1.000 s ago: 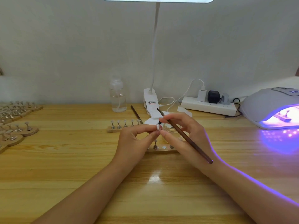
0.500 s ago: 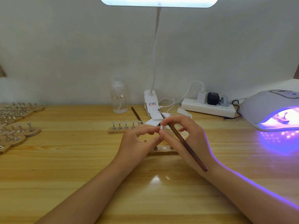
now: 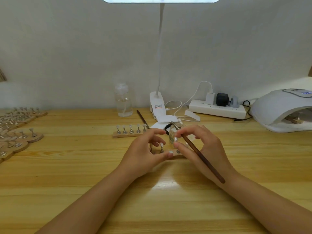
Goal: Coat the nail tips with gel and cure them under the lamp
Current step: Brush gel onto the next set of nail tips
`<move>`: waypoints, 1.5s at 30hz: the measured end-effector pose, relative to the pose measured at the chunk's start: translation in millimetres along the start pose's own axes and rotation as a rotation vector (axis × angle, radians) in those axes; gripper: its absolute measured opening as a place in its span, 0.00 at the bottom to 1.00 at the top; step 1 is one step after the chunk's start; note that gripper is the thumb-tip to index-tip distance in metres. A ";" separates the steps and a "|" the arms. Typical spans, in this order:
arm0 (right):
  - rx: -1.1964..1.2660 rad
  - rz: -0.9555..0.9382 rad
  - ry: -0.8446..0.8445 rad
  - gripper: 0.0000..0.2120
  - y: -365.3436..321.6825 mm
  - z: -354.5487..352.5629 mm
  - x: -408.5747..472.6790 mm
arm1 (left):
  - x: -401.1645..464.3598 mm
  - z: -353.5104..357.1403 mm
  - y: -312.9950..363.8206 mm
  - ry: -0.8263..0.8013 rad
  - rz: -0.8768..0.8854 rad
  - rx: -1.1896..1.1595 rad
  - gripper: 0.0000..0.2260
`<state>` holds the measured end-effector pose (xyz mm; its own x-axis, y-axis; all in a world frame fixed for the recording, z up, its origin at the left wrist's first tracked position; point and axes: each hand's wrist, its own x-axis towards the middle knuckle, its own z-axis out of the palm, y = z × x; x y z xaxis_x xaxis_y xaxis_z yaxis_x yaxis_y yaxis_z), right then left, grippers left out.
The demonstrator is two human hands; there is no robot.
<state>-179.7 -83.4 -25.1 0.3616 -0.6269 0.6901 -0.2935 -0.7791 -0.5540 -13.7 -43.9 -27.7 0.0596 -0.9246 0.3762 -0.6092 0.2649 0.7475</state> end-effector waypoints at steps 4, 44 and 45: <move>-0.003 0.008 -0.020 0.12 2.1 1.1 0.7 | -1.0 -1.1 -3.0 -0.042 -0.029 -0.031 0.23; -0.126 0.043 -0.104 0.12 5.5 -8.0 0.0 | 1.6 1.3 -9.3 -0.037 0.015 -0.014 0.19; -0.152 0.027 -0.099 0.12 6.0 -9.8 0.1 | 1.8 1.3 -9.7 -0.038 0.012 -0.011 0.19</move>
<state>-190.0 -88.1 -23.8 0.4348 -0.6505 0.6227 -0.4316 -0.7574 -0.4899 -8.7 -48.6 -35.0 0.0221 -0.9309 0.3647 -0.6010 0.2792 0.7489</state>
